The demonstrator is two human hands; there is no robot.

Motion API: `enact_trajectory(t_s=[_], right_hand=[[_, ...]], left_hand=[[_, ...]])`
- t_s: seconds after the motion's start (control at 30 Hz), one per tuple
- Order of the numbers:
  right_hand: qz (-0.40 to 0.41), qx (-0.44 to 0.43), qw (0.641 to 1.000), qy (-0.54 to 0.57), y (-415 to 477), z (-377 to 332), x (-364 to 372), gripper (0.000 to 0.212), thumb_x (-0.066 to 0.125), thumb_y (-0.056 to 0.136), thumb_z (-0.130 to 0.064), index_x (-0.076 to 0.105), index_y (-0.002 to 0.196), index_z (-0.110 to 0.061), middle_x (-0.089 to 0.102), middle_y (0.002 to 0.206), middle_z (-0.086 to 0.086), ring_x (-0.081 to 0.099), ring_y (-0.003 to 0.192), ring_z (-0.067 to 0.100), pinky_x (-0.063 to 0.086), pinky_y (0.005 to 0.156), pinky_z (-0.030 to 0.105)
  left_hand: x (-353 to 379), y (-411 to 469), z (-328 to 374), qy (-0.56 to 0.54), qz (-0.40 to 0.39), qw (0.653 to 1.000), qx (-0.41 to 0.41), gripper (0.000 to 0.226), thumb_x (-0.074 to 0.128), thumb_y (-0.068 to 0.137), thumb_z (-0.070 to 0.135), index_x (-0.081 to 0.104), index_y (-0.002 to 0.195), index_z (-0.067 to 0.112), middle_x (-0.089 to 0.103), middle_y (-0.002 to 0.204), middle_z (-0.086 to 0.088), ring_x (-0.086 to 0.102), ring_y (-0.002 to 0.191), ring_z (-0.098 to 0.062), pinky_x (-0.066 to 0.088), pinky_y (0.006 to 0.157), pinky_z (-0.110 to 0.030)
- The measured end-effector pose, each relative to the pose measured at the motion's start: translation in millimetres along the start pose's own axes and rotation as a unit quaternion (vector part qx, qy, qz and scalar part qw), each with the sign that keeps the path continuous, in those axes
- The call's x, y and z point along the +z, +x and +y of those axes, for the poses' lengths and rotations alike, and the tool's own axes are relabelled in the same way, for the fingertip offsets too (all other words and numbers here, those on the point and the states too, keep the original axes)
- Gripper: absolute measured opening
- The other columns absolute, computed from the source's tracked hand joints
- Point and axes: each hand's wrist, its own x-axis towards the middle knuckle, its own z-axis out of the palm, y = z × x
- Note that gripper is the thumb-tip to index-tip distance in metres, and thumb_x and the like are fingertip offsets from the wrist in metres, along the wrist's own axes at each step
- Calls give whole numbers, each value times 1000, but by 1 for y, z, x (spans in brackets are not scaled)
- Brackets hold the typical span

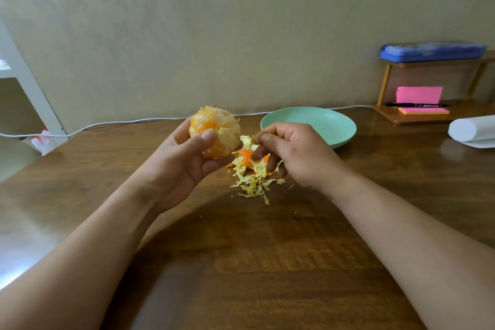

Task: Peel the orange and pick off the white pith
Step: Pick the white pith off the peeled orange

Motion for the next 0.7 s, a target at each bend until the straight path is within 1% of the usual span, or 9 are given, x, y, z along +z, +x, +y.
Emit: enact_trajectory(t_s=[0.07,0.17,0.27,0.33,0.4,0.47,0.6,0.67,0.7], right_hand=[[-26,34,999,-11,-1,0,2,29,46,112,-12,72,107,-21,81,93,-4,69,69,12,55,62,35],[-25,23,992,-121,-5,1,6,37,42,109,-11,74,97,-26,76,90,-5,69,72,7,57,66,34],[-22,6,983,-182,-6,2,10,24,53,111,-29,72,97,-24,72,86,-1,67,79,16,53,68,38],[-29,-8,979,-201,-5,4,11,14,63,107,-34,69,99,-24,69,88,-6,65,80,13,50,65,31],[-17,-22,980,-199,-3,6,10,8,72,102,-24,65,98,-25,68,95,-8,65,87,13,54,70,28],[-3,-27,983,-179,-1,9,9,15,76,98,-20,62,99,-25,68,100,-7,65,93,14,58,78,31],[-23,-2,995,-100,-1,11,9,19,71,100,-44,73,113,-31,73,110,-11,68,103,6,57,91,28],[-11,10,997,-71,-1,11,10,34,60,102,-56,80,105,-29,79,106,-1,71,103,10,55,97,29],[-6,12,997,-73,-1,12,11,34,60,103,-53,82,101,-27,80,105,-1,71,104,9,55,99,30]], left_hand=[[-4,1,-1,-10,13,1000,3,92,100,70,36,57,147,10,64,141,-24,63,132,-47,61,101,-45],[-6,2,-3,-11,28,1000,-4,96,101,70,35,54,149,8,64,142,-24,63,132,-48,61,100,-46],[-4,2,-6,-5,31,999,-14,98,101,69,33,52,151,7,64,143,-24,62,133,-49,62,96,-44],[-5,2,-8,-6,31,999,-15,94,99,73,30,51,152,7,65,143,-23,62,133,-49,62,95,-43],[-6,2,-8,-12,34,999,-16,90,96,78,26,50,153,7,65,142,-22,62,132,-49,63,95,-43],[-7,1,-8,-15,34,999,-14,91,96,78,25,49,153,6,64,143,-23,64,130,-48,63,96,-44],[-8,1,-9,-8,50,999,-15,65,72,92,16,50,153,6,63,146,-24,64,131,-46,62,100,-47],[-9,2,-9,-7,53,998,-14,64,71,92,15,51,152,6,63,145,-23,64,131,-46,62,99,-46],[-10,2,-9,-7,53,998,-14,63,71,92,16,51,152,7,63,145,-23,64,131,-46,62,99,-46]])
